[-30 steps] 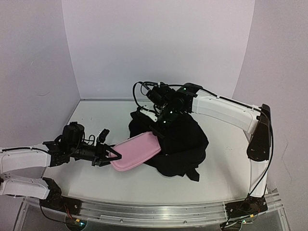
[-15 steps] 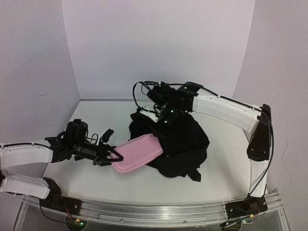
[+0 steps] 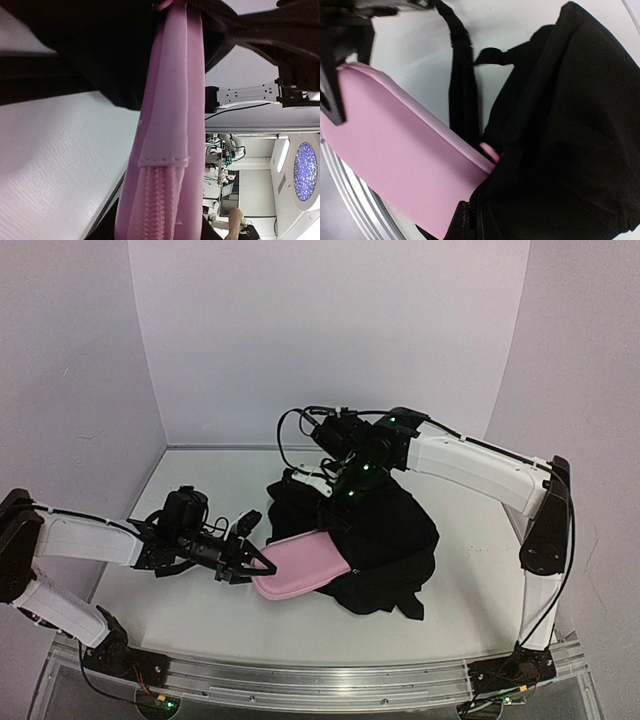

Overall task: Pack the student bag
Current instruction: Place the stationery in the student bag.

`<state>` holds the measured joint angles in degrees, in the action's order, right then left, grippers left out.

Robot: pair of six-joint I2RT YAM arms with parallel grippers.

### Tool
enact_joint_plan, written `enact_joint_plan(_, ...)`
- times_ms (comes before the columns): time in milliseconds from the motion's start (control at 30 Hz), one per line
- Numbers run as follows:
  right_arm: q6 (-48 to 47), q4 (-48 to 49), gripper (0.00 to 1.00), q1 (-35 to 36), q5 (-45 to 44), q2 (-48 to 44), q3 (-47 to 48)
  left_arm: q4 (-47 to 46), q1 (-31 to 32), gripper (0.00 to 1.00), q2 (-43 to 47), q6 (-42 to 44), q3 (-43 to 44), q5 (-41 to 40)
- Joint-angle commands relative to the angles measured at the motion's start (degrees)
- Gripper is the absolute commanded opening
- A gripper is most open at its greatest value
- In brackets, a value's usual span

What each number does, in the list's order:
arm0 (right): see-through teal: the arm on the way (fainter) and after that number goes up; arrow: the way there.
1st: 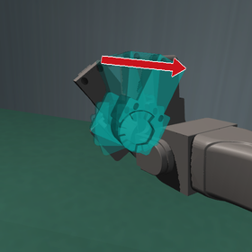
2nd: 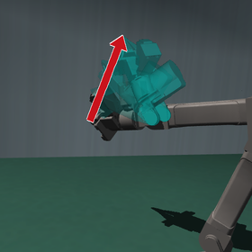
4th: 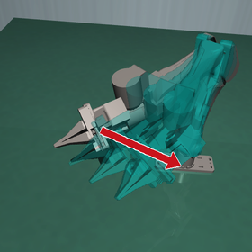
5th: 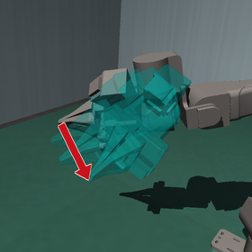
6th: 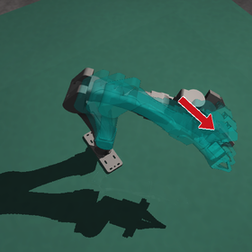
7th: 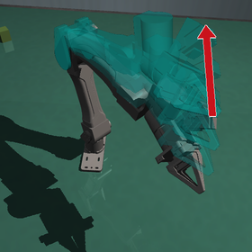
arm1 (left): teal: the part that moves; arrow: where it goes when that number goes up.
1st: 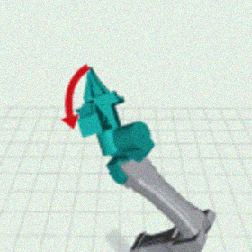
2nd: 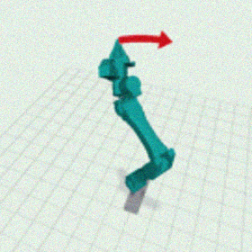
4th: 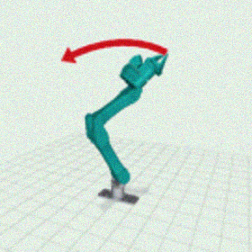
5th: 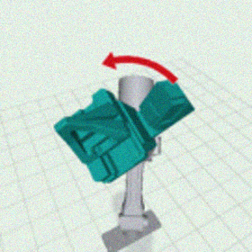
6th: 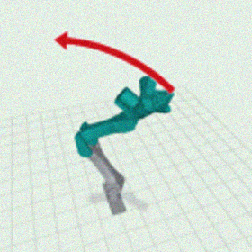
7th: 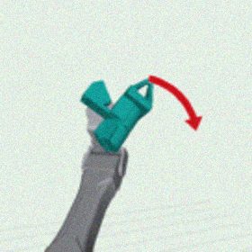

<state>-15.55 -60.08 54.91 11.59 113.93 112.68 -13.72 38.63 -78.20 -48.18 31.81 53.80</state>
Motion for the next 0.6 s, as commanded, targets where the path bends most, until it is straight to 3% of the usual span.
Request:
enact_joint_plan(0, 1.5, 7.1, 0.0, 2.9, 12.9, -4.1, 2.3, -25.3, 0.4, 0.0, -3.5, -7.3, 1.6, -2.5)
enact_joint_plan(133, 3.4, 7.2, 0.0, 2.9, 14.7, -3.6, 2.2, -33.6, 0.5, 0.0, -4.7, -11.5, 0.0, -8.0)
enact_joint_plan(400, 5.1, 7.1, 0.0, 2.9, 15.5, -0.9, 5.7, -22.1, 4.0, 0.0, -9.2, -5.6, 10.8, -13.9)
enact_joint_plan(567, 5.2, 7.2, 0.0, 2.9, 14.4, 0.0, 7.4, -23.9, 5.8, 0.03, -14.8, -6.1, 14.5, -17.8)
